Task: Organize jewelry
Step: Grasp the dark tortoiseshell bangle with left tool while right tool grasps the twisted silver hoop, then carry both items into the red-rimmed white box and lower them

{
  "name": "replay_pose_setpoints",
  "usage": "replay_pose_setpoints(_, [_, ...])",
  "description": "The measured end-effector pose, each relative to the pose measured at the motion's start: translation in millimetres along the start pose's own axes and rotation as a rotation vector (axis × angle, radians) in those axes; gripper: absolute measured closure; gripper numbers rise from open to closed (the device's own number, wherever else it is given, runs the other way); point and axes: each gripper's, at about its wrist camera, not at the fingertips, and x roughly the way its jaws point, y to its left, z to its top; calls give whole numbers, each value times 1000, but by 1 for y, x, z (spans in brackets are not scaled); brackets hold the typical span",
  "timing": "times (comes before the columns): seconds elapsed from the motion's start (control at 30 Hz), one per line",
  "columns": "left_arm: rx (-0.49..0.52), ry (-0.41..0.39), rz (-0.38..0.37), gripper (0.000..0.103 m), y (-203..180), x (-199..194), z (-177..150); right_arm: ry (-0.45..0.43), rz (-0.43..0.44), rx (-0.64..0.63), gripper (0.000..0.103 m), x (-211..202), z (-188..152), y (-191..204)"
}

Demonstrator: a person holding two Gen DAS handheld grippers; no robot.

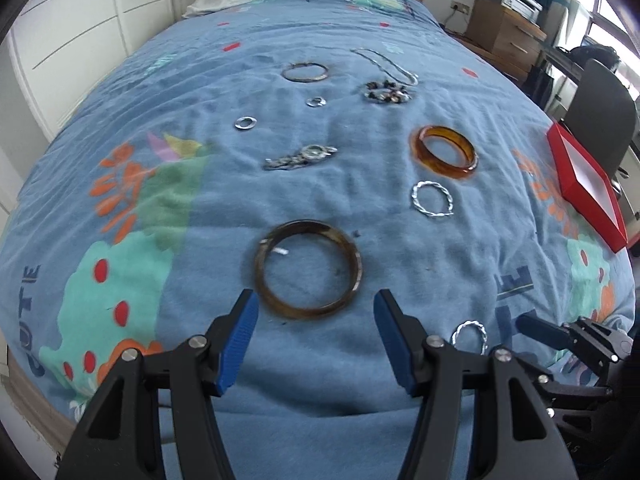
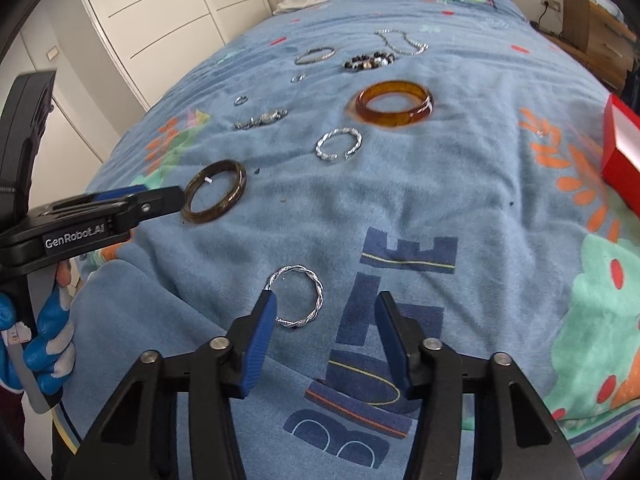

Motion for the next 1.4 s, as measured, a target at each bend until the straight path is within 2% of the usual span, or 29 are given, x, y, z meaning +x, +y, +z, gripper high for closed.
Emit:
replay_pose_setpoints(0.27, [7,63,-5,48,-8,41,18,46,50,6,72,17,5,-4])
replay_pose_setpoints(0.4, [13,112,-2,58,-12,63,20,66,70,-13,79,28,8,-1])
replay_pose_setpoints(0.53, [9,122,3,62,-13,73,21,81,66,-50,80,40,11,4])
replay_pose_setpoints(0.63, [12,117,7,75,-18,77,24,81,54,-78,84,48,14,9])
replay_pose_setpoints(0.7, [28,109,9,94,-24,77,26,79,48,-90,91,52,17,10])
replay_pose_setpoints(0.73, [34,106,15,94,-28,77,26,78,49,-90,96,53,19,9])
replay_pose_setpoints(0.83, [38,91,38,94,-35,72,26,74,70,-80,98,51,24,6])
replay_pose_setpoints(1.0, [17,57,44,95,-39,50,26,27,95,-69,99,28,22,0])
replay_pose_setpoints(1.13, [30,27,20,95,-50,26,27,-31,95,-52,99,-4,20,-12])
replay_pose_setpoints(1.27, [76,-12,-24,95,-79,-1,31,-91,75,-24,99,-38,20,-27])
replay_pose_setpoints(1.4, [155,-55,-99,95,-122,-25,47,-164,26,26,99,-83,19,-59])
